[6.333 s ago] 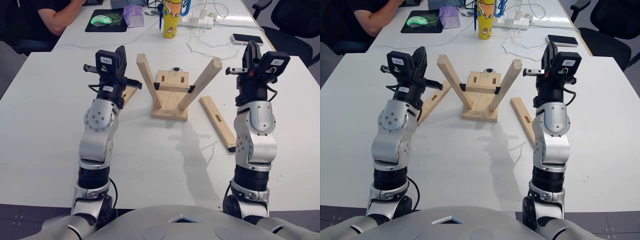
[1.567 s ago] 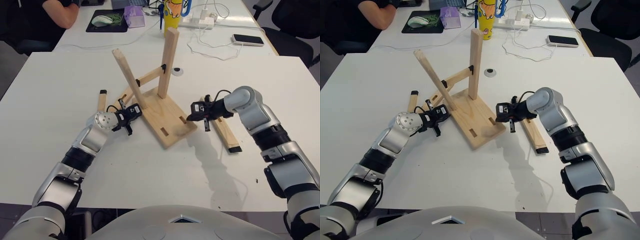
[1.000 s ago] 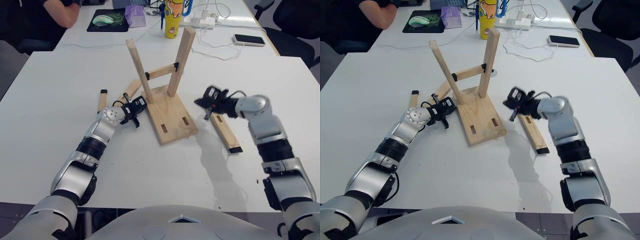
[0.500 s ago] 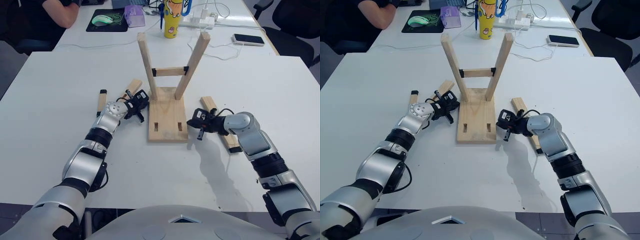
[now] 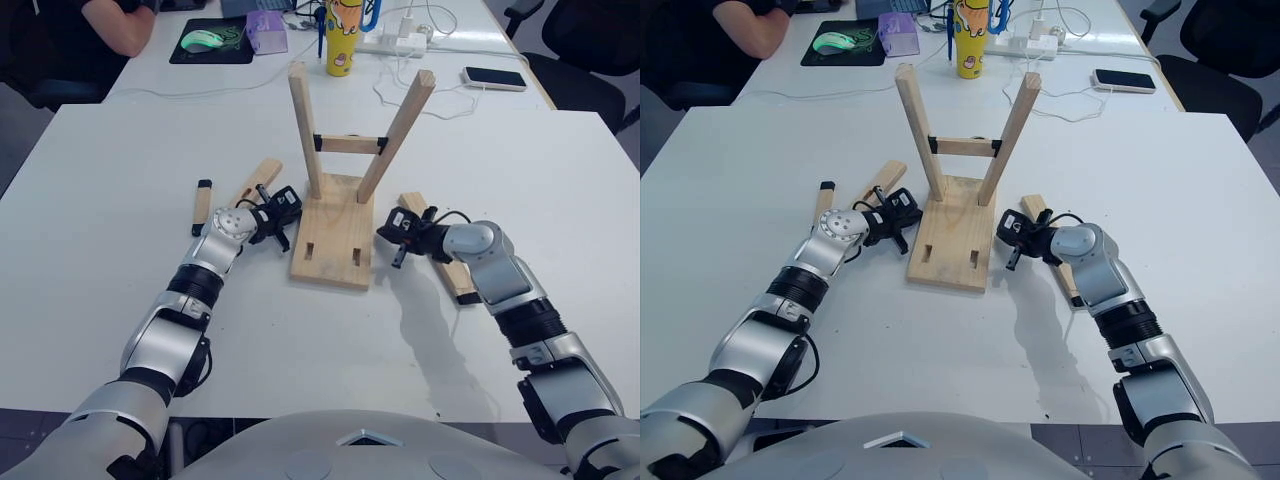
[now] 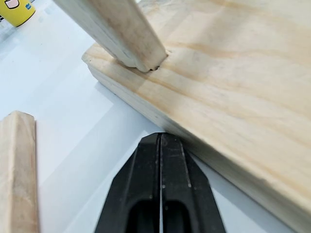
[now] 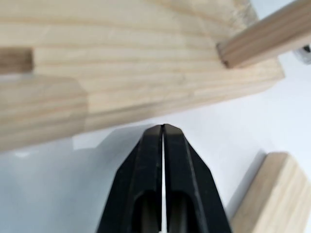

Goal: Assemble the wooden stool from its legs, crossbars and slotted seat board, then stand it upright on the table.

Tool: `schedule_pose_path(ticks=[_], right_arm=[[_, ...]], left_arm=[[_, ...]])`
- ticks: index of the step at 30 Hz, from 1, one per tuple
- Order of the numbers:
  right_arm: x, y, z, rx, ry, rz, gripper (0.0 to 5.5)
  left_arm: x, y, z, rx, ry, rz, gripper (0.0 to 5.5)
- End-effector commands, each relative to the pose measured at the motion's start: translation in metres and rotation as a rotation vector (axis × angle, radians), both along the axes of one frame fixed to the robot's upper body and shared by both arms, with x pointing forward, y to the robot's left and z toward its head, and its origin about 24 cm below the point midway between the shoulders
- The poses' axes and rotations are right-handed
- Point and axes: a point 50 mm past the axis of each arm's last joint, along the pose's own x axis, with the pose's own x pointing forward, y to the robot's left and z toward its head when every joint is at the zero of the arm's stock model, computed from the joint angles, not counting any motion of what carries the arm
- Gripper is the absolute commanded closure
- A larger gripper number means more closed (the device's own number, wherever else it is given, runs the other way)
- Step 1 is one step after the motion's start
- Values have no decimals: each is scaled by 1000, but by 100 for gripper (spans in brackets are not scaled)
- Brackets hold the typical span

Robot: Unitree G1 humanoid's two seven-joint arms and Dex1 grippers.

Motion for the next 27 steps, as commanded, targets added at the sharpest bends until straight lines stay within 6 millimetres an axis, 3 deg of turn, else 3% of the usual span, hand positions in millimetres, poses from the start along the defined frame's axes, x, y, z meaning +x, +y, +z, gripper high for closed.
schedule_pose_path(ticks=[1, 6, 9, 14, 16, 21, 27], right_arm=[[12, 11, 4, 14, -53, -2, 550], [21, 17, 5, 18, -106, -40, 550], [24, 16, 4, 14, -131, -65, 550], [15, -2, 13, 38, -146, -119, 550], [8, -11, 19, 63, -152, -154, 550], [-2, -19, 34, 167, -196, -247, 550], [0, -18, 42, 409, -165, -405, 550]], left_arm=[[-12, -10, 0, 3, 20, -46, 549], [-16, -13, 12, -20, -18, -31, 549], [-18, -3, 30, -69, -92, 39, 549], [-20, 48, 80, -188, -330, 348, 549], [-26, 71, 92, -278, -377, 499, 521], [-38, 117, 74, -348, -285, 791, 456], [-40, 139, 39, -422, -94, 982, 367]])
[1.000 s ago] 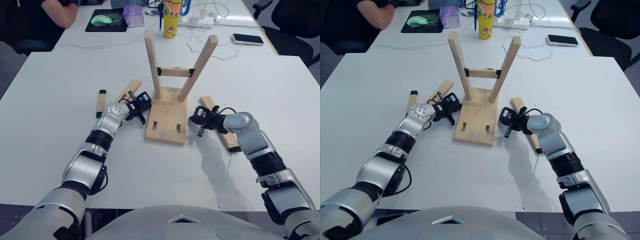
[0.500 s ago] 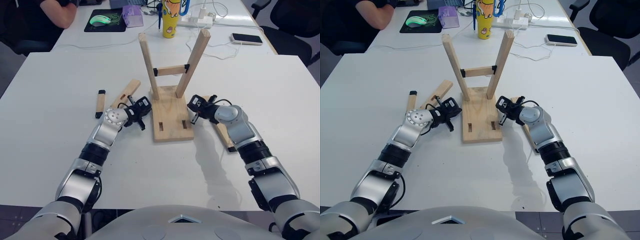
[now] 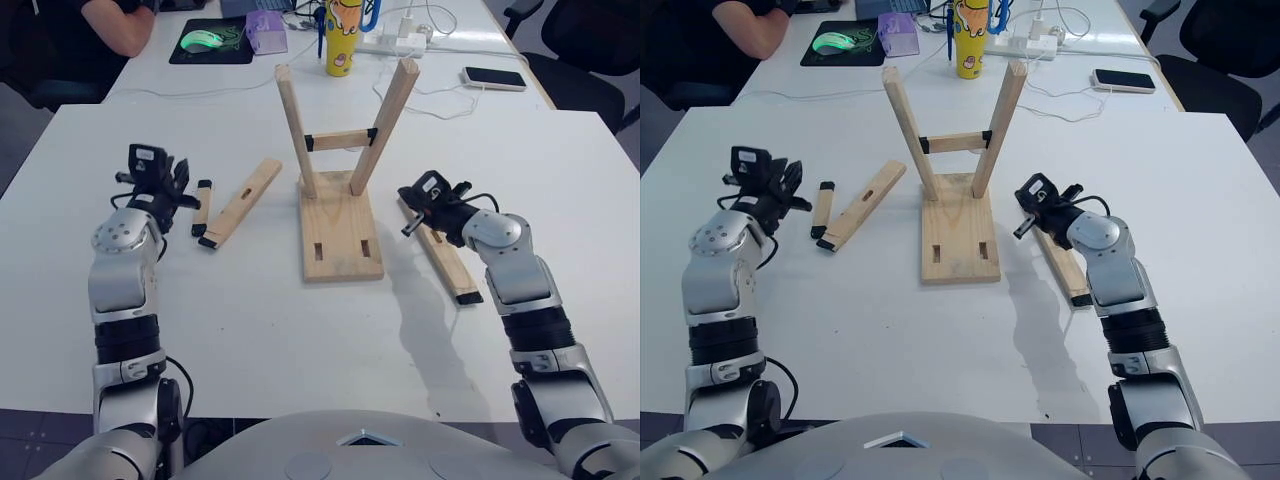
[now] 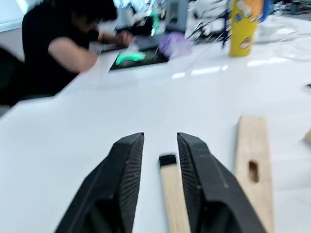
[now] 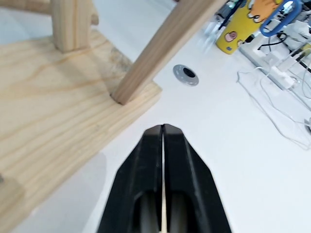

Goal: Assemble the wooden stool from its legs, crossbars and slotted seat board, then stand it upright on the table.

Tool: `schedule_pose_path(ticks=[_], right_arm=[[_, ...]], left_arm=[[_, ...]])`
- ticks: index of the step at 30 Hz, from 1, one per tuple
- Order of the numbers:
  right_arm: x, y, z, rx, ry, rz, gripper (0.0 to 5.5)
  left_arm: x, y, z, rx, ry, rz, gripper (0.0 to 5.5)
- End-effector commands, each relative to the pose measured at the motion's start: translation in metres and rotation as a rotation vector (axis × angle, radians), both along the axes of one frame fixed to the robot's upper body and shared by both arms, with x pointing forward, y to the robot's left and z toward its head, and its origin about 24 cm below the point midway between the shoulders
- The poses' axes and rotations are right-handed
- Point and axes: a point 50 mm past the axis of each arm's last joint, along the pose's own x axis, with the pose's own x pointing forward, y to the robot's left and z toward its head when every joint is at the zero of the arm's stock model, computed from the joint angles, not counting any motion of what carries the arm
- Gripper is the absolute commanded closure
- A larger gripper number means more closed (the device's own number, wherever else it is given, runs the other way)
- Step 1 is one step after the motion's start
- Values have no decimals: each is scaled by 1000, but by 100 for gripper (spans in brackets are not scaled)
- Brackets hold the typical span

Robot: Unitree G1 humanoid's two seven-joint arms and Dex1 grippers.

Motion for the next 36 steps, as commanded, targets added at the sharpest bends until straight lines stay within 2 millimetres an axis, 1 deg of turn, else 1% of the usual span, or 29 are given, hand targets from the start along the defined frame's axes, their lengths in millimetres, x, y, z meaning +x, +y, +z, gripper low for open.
schedule_pose_path(ticks=[1, 3, 4, 5, 7, 10, 14, 15, 19, 23, 25, 31, 36], right_arm=[[3, 2, 3, 163, 26, -88, 550], [6, 5, 6, 236, 2, -119, 550], [9, 5, 5, 236, 7, -152, 550], [9, 7, 3, 244, 31, -142, 535], [5, 9, 5, 297, 29, -104, 513], [4, 6, 4, 378, 35, -134, 471], [3, 4, 2, 412, 43, -145, 417], [3, 5, 2, 422, 44, -144, 408], [4, 10, 0, 418, 57, -143, 333], [4, 18, -2, 422, 73, -117, 275], [2, 20, -5, 420, 83, -110, 270], [0, 29, -6, 418, 100, -92, 270], [-1, 31, -7, 421, 112, -88, 270]], left_arm=[[2, 9, -22, -124, 98, 63, 356], [6, 10, -27, -169, 125, 54, 327], [7, 10, -28, -194, 132, 52, 309], [8, 11, -29, -204, 136, 45, 303], [10, 12, -29, -204, 141, 33, 272], [13, 14, -30, -194, 151, 23, 269], [16, 11, -34, -188, 176, -3, 269], [16, 11, -34, -188, 177, -4, 269], [19, 9, -37, -189, 191, -22, 269], [21, 6, -36, -200, 189, -37, 269], [23, 3, -37, -214, 196, -48, 269], [21, -2, -48, -170, 244, -79, 269], [18, 1, -58, -128, 305, -64, 269]])
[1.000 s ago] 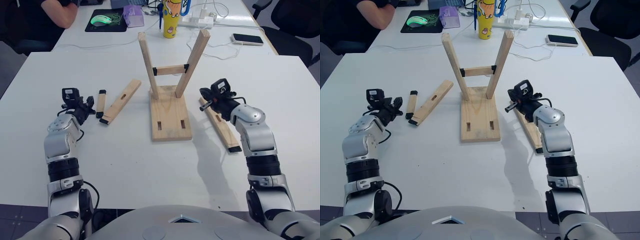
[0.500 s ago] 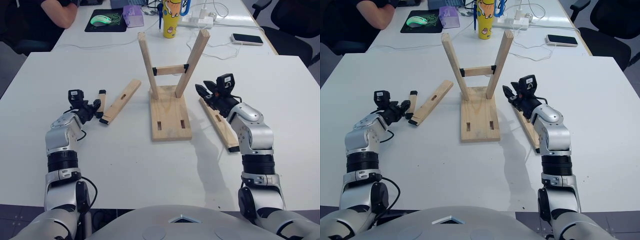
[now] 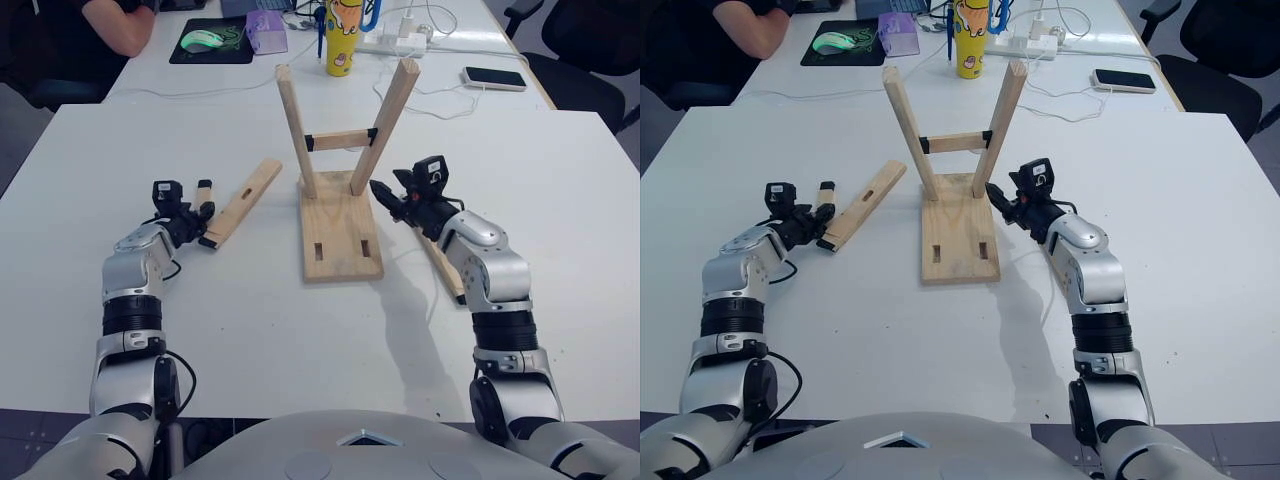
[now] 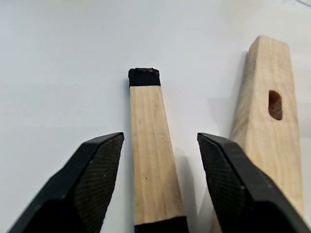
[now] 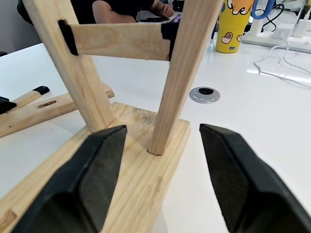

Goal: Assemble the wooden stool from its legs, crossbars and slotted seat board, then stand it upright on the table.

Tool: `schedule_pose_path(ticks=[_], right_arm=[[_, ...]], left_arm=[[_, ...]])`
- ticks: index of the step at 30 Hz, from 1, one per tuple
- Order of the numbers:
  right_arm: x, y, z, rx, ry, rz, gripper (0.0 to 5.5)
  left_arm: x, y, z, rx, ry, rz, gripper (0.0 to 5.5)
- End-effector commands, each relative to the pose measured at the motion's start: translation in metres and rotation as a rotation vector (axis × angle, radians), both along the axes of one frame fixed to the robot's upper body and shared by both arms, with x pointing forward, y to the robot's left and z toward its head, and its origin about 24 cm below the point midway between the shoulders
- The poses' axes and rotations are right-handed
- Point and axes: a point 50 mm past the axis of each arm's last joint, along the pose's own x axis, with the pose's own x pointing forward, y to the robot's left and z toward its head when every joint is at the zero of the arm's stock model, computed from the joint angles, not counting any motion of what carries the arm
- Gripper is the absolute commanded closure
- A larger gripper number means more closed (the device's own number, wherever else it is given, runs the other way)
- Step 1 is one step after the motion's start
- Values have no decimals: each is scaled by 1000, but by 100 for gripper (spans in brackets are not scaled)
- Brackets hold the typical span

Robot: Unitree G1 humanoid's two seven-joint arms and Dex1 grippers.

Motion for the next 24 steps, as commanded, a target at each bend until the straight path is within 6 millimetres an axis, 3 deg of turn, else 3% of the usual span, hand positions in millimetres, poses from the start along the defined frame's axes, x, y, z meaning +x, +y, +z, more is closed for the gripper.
schedule_pose_path(ticks=[1, 6, 16, 18, 21, 24], right_arm=[[-2, 4, -1, 6, 16, 11, 270], [-2, 5, -1, 7, 30, 7, 270], [-1, 2, 1, 9, 15, -42, 268], [-1, 2, 4, 24, 3, -44, 268], [-7, -1, 8, 64, -9, -10, 268], [-19, -5, 9, 144, 20, 49, 268]], left_arm=[[-2, 7, -5, 45, 39, 12, 269], [-4, 7, -11, 58, 82, -2, 269], [-4, 0, -15, 21, 131, -69, 416], [-3, 1, -14, 26, 129, -81, 418], [-2, 8, -9, 51, 79, -72, 418], [-2, 22, 7, 136, -79, -41, 418]])
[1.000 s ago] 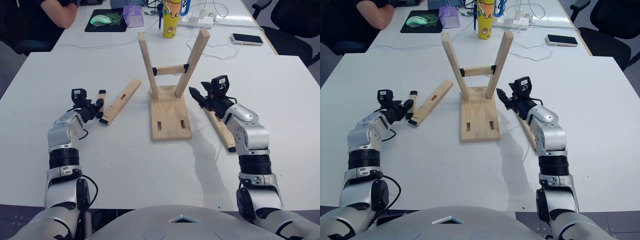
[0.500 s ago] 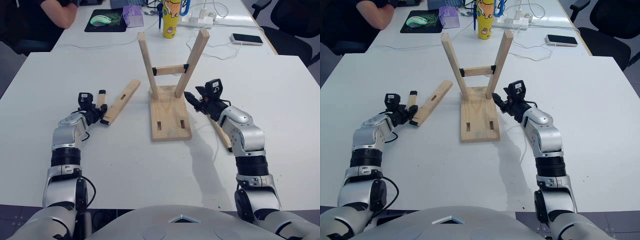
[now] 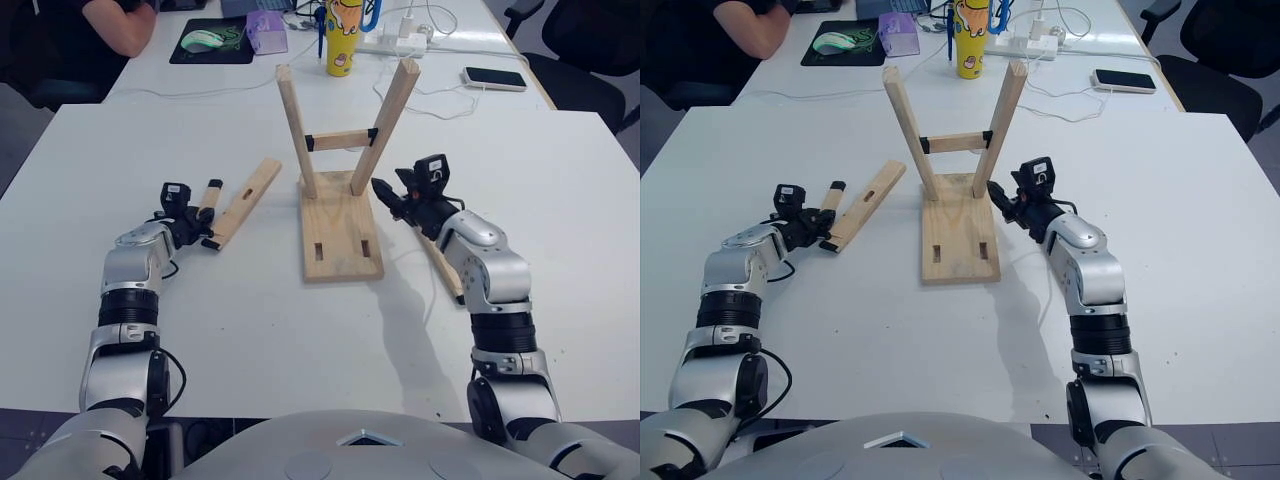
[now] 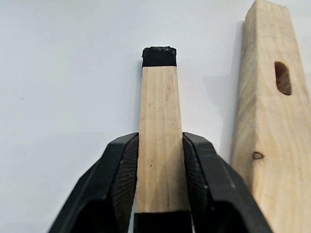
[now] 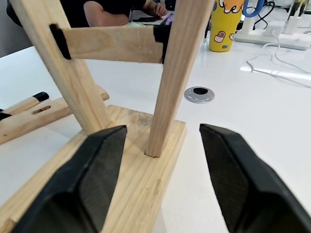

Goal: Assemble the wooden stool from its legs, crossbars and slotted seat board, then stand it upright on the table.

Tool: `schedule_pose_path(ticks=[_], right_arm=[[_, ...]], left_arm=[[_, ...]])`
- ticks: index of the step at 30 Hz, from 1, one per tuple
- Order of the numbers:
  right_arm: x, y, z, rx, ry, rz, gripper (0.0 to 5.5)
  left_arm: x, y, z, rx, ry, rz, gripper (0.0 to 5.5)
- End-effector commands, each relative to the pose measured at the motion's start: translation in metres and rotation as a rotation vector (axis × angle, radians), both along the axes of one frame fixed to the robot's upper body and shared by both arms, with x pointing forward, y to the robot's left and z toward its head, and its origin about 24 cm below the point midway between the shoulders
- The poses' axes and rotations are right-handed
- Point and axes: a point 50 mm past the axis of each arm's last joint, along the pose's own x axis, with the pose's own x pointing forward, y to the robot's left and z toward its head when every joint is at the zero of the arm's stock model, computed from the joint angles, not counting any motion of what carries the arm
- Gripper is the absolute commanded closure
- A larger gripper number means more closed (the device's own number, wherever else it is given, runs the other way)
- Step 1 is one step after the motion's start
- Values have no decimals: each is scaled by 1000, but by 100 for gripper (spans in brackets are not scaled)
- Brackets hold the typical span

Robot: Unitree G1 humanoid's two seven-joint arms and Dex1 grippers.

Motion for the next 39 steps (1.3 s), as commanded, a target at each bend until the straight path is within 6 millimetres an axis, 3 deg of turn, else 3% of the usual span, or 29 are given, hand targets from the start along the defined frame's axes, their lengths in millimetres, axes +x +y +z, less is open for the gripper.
schedule_pose_path(ticks=[1, 6, 8, 11, 13, 16, 22, 30, 39], right_arm=[[-18, -9, 0, 108, 48, 72, 268], [-40, -8, 0, 337, 236, 220, 268], [-48, -2, 8, 473, 256, 281, 268], [-59, 10, 17, 683, 293, 362, 268], [-66, 22, 23, 814, 299, 391, 268], [-69, 38, 29, 877, 318, 407, 268], [-58, 43, 40, 931, 297, 346, 268], [-37, 40, 44, 944, 276, 284, 268], [-31, 45, 45, 970, 272, 290, 268]], left_arm=[[-8, 24, 19, 105, -208, 57, 418], [-35, 29, 64, 153, -623, 121, 418], [-53, 11, 77, 199, -746, 36, 418], [-75, -34, 86, 264, -853, -213, 418], [-79, -60, 84, 246, -862, -335, 418], [-80, -84, 79, 223, -863, -427, 418], [-75, -120, 73, 170, -880, -504, 418], [-80, -140, 66, 97, -864, -544, 418], [-81, -149, 61, 50, -826, -582, 418]])
